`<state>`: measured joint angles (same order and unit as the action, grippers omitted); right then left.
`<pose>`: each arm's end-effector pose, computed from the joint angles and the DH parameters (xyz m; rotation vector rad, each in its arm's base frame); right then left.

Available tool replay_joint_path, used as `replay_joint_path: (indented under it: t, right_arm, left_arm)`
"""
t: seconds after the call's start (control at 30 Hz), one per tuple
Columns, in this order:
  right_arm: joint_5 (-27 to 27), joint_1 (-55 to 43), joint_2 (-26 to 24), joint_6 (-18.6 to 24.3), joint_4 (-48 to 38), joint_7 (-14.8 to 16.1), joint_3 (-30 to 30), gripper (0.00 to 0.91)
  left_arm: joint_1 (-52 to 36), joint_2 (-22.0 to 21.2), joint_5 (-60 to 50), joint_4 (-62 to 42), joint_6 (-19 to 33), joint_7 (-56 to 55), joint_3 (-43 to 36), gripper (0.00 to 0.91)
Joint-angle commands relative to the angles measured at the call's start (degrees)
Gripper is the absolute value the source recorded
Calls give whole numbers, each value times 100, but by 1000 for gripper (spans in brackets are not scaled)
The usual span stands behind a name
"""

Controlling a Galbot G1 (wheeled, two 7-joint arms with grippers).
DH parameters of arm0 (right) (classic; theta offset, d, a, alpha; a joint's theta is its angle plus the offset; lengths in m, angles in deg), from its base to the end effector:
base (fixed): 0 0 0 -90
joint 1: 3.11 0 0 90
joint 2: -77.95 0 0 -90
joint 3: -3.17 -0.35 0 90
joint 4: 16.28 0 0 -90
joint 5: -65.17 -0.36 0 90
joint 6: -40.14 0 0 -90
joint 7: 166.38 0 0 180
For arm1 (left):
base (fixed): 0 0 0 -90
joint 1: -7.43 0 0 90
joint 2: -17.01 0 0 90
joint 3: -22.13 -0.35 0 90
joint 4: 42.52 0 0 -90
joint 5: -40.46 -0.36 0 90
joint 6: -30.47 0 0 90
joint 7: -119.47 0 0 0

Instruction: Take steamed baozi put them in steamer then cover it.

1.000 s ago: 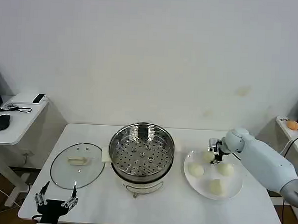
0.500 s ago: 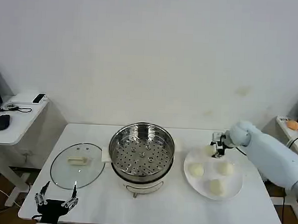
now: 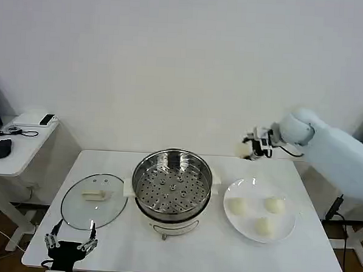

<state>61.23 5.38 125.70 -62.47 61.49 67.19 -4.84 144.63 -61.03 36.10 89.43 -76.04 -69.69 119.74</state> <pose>0.5510 -0.0287 -0.0327 1.3583 -1.6958 1.7344 0.1072 0.0573 -0.2624 0.2082 -2.7573 -0.4958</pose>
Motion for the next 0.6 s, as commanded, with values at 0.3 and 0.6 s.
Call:
replay_joint_path:
  t: [0.3, 0.6]
  right_arm:
    - [-110, -1059, 1693, 1239, -66, 105, 1562, 655]
    - [812, -592, 2128, 2645, -552, 12, 1821, 655]
  left_arm:
    - [-20, -17, 6, 16, 0, 9, 121, 907]
    - [-24, -56, 69, -2, 8, 10, 274, 907]
